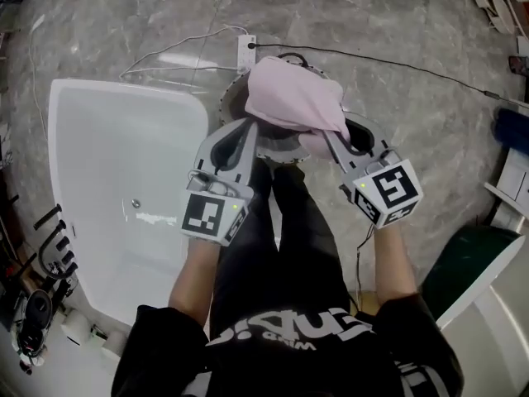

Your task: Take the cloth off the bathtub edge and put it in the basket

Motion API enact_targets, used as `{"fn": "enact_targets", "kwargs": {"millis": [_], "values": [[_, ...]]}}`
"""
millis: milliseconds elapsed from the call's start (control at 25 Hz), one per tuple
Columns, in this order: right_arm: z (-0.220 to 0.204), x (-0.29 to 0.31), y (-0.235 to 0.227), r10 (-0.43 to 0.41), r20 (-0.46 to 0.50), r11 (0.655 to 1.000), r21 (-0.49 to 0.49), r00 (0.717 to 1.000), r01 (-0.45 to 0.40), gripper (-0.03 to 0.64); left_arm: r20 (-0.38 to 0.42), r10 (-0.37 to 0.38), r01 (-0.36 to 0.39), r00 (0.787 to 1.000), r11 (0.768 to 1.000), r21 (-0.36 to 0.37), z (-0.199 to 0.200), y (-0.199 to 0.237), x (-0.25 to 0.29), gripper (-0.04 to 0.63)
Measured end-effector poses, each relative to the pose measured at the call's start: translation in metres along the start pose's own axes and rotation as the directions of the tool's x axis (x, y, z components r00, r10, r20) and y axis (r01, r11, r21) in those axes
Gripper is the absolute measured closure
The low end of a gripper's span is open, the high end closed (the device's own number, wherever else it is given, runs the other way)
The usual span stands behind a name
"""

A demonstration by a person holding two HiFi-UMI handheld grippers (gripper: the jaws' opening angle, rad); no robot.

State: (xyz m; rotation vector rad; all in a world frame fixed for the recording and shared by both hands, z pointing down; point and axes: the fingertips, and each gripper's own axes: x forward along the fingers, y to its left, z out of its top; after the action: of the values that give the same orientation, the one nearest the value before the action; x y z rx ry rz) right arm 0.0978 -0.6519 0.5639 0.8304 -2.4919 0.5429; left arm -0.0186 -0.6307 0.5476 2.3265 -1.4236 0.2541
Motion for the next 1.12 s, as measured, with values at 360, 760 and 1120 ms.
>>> {"fn": "enact_targets", "kwargs": {"millis": [360, 760, 1120], "values": [[-0.153, 0.103, -0.029, 0.016, -0.137, 0.998, 0.059, 0.99, -0.008, 0.554, -0.052, 0.008, -0.011, 0.999, 0.999, -0.051, -0.11, 0.035, 0.065, 0.582], [-0.248, 0.155, -0.033, 0.003, -0.273, 0.998, 0.055, 0.962, 0.013, 0.552, -0.101, 0.024, -0.035, 0.995, 0.994, -0.105, -0.181, 0.053, 0.086, 0.582], [-0.309, 0.182, -0.044, -0.019, -0.405, 0.994, 0.091, 0.914, 0.061, 0.552, -0.107, 0.018, -0.029, 0.994, 0.994, -0.106, -0.18, 0.052, 0.08, 0.582]]}}
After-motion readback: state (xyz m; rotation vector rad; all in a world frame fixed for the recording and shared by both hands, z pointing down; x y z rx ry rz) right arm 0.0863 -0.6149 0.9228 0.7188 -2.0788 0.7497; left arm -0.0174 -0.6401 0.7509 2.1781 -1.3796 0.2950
